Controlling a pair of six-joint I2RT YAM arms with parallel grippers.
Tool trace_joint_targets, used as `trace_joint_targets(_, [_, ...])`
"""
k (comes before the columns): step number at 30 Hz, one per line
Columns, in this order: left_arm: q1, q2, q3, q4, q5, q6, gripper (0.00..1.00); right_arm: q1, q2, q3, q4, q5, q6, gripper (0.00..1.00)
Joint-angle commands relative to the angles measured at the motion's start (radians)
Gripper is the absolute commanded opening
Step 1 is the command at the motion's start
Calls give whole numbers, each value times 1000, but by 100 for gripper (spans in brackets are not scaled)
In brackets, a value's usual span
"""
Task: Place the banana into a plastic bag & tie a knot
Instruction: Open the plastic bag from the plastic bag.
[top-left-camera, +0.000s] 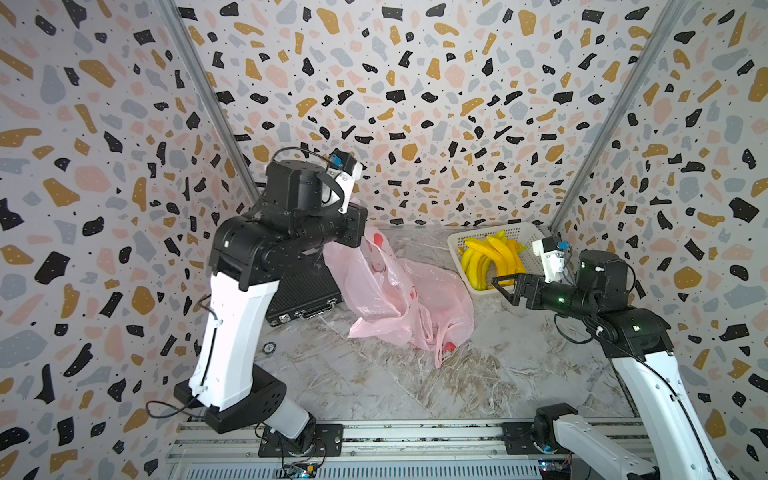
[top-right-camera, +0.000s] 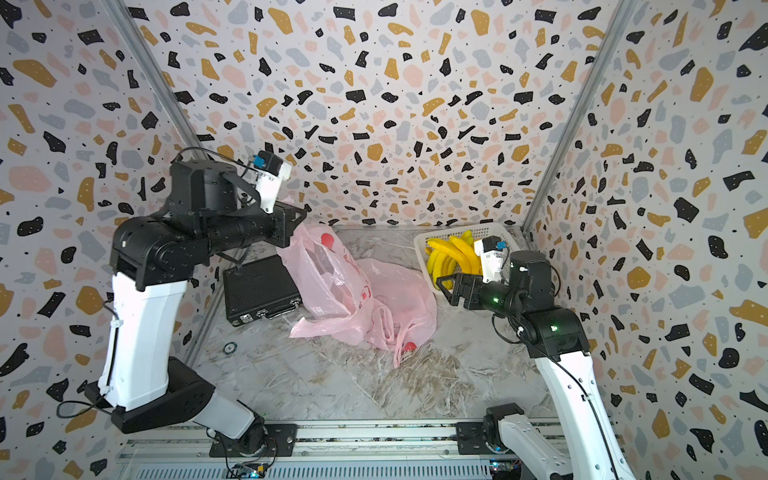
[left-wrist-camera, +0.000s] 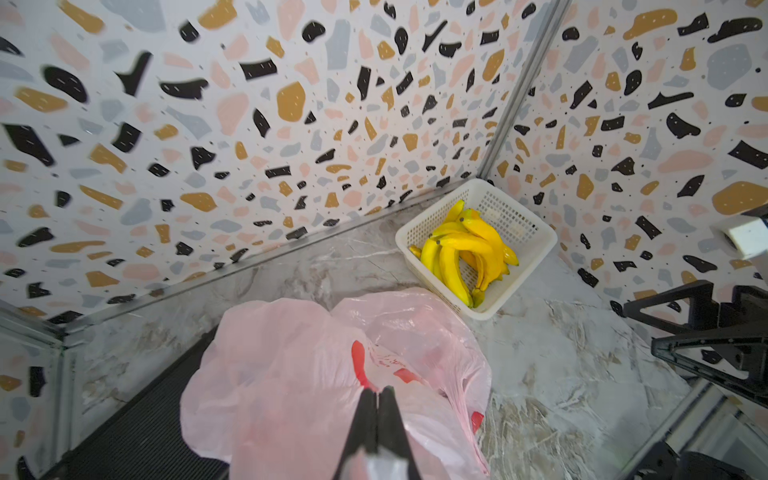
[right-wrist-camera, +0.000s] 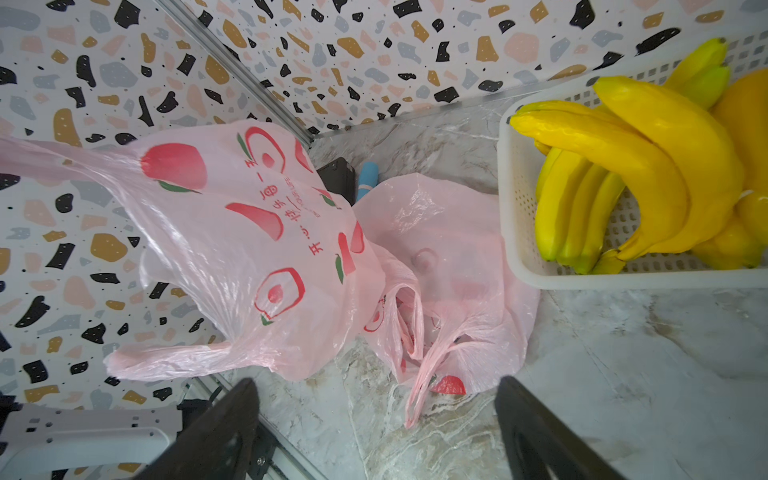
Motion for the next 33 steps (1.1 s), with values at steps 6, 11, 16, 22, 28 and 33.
trace_joint_targets(6, [12, 356, 104, 36, 327, -8, 0, 89, 137, 70, 41, 18, 9, 90])
trace_joint_targets(11, [12, 475, 163, 116, 361, -51, 0, 138, 213, 94, 37, 93, -15, 90])
trace_joint_targets(16, [25, 505, 174, 202, 392, -91, 0, 191, 297, 135, 58, 185, -42, 90])
trace_joint_targets(22, [57, 484, 144, 232, 448, -152, 0, 248, 351, 189, 110, 142, -122, 90])
trace_joint_targets(28, [67, 431, 101, 250, 466, -160, 0, 351, 396, 196, 188, 201, -196, 90])
trace_joint_targets(33, [83, 391, -7, 313, 476, -176, 0, 437, 486, 263, 246, 222, -258, 89])
